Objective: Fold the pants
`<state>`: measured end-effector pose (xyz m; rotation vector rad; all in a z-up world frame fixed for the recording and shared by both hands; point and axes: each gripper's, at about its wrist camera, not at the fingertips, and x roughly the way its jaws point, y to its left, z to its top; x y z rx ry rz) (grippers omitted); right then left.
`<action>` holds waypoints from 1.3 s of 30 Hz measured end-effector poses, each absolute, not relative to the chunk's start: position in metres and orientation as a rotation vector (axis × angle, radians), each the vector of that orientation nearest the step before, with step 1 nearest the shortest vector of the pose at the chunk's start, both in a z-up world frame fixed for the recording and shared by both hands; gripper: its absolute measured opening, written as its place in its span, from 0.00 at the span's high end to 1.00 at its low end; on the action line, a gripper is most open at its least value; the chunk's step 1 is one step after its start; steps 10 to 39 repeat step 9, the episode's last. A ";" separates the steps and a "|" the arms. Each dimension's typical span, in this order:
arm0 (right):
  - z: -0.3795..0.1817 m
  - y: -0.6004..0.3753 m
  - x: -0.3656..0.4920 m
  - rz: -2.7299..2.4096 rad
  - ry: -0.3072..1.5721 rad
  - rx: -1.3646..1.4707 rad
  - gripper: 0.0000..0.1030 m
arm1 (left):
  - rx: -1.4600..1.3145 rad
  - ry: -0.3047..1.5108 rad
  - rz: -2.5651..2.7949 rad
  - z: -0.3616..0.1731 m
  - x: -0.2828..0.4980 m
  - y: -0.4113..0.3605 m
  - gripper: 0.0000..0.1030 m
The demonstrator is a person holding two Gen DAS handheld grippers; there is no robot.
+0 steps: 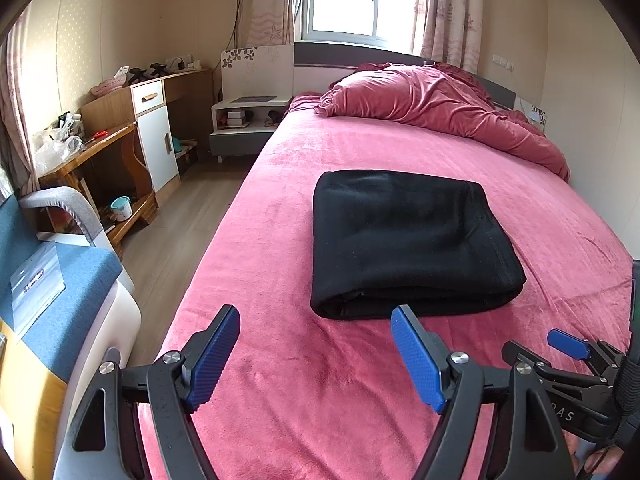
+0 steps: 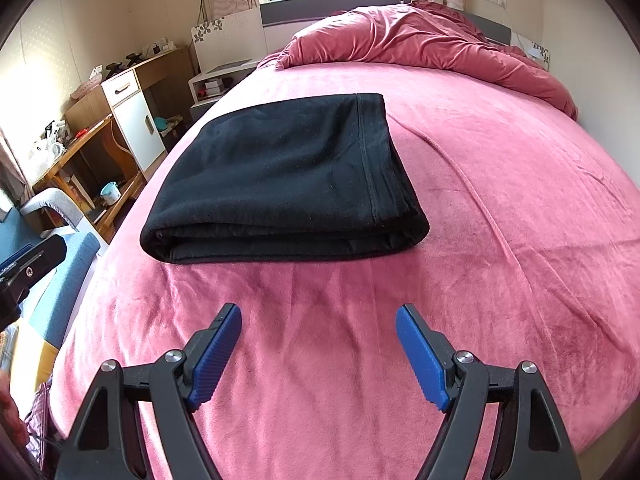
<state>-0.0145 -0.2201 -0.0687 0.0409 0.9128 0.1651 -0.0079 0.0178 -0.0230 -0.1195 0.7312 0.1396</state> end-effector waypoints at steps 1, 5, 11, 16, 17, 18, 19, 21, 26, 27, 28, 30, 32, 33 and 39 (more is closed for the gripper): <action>-0.069 -0.220 -0.015 0.165 0.914 0.041 0.22 | -0.119 0.733 0.141 -0.023 -0.008 0.018 0.23; -0.072 -0.221 -0.014 0.164 0.921 0.040 0.22 | -0.120 0.721 0.131 -0.024 -0.008 0.019 0.29; -0.077 -0.225 -0.012 0.160 0.938 0.055 0.22 | -0.127 0.739 0.121 -0.030 -0.005 0.020 0.30; -0.077 -0.225 -0.012 0.160 0.938 0.055 0.22 | -0.127 0.739 0.121 -0.030 -0.005 0.020 0.30; -0.077 -0.225 -0.012 0.160 0.938 0.055 0.22 | -0.127 0.739 0.121 -0.030 -0.005 0.020 0.30; -0.077 -0.225 -0.012 0.160 0.938 0.055 0.22 | -0.127 0.739 0.121 -0.030 -0.005 0.020 0.30; -0.077 -0.225 -0.012 0.160 0.938 0.055 0.22 | -0.127 0.739 0.121 -0.030 -0.005 0.020 0.30; -0.077 -0.225 -0.012 0.160 0.938 0.055 0.22 | -0.127 0.739 0.121 -0.030 -0.005 0.020 0.30; -0.077 -0.225 -0.012 0.160 0.938 0.055 0.22 | -0.127 0.739 0.121 -0.030 -0.005 0.020 0.30; -0.077 -0.225 -0.012 0.160 0.938 0.055 0.22 | -0.127 0.739 0.121 -0.030 -0.005 0.020 0.30; -0.077 -0.225 -0.012 0.160 0.938 0.055 0.22 | -0.127 0.739 0.121 -0.030 -0.005 0.020 0.30; -0.077 -0.225 -0.012 0.160 0.938 0.055 0.22 | -0.127 0.739 0.121 -0.030 -0.005 0.020 0.30; -0.077 -0.225 -0.012 0.160 0.938 0.055 0.22 | -0.127 0.739 0.121 -0.030 -0.005 0.020 0.30; -0.077 -0.225 -0.012 0.160 0.938 0.055 0.22 | -0.127 0.739 0.121 -0.030 -0.005 0.020 0.30; -0.077 -0.225 -0.012 0.160 0.938 0.055 0.22 | -0.127 0.739 0.121 -0.030 -0.005 0.020 0.30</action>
